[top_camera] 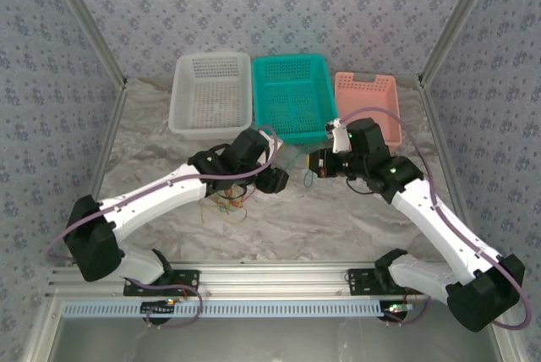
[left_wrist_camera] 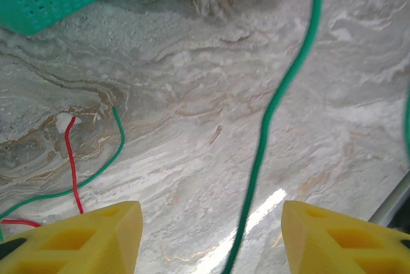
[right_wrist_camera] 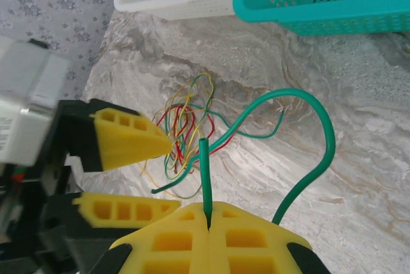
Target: Untangle the cables
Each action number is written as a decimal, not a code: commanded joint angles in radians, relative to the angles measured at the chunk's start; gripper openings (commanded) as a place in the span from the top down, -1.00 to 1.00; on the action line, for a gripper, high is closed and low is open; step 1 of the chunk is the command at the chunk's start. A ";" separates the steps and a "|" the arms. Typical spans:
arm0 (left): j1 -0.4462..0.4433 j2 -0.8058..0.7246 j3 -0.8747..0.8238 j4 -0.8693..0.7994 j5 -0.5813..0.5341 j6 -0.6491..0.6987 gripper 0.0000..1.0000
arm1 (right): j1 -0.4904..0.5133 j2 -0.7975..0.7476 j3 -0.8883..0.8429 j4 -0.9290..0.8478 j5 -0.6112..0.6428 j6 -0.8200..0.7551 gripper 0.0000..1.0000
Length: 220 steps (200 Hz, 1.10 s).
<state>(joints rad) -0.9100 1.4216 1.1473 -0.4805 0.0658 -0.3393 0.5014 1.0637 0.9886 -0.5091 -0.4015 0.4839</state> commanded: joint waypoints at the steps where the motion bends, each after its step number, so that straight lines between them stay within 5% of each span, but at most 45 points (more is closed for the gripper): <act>1: 0.000 0.004 0.018 -0.013 -0.006 0.067 -0.17 | 0.000 0.004 0.039 -0.054 -0.058 -0.034 1.00; 44: 0.000 0.047 0.024 0.017 -0.029 0.064 0.20 | 0.004 0.004 0.035 -0.062 -0.080 -0.033 1.00; 67: 0.000 0.034 0.012 0.040 -0.052 0.050 1.00 | 0.005 0.004 0.033 -0.072 -0.072 -0.038 1.00; 93: 0.000 -0.025 -0.025 0.079 -0.053 0.022 1.00 | 0.002 0.007 0.036 -0.083 -0.040 -0.039 0.99; 127: 0.006 -0.103 -0.080 0.144 -0.018 -0.027 1.00 | 0.000 -0.030 0.036 -0.082 0.016 -0.012 0.12; 144: 0.014 -0.116 -0.090 0.157 0.008 -0.045 1.00 | -0.003 -0.073 0.040 -0.086 0.052 0.006 -0.11; 180: 0.037 -0.144 -0.110 0.185 0.073 -0.059 1.00 | -0.052 -0.184 0.002 -0.123 0.137 0.081 -0.07; 220: 0.036 -0.164 -0.120 0.180 0.117 -0.044 1.00 | -0.194 -0.231 -0.097 0.033 -0.076 0.193 -0.09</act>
<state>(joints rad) -0.8753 1.2957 1.0367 -0.3313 0.1310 -0.3840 0.3565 0.8257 0.9318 -0.5556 -0.3546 0.5873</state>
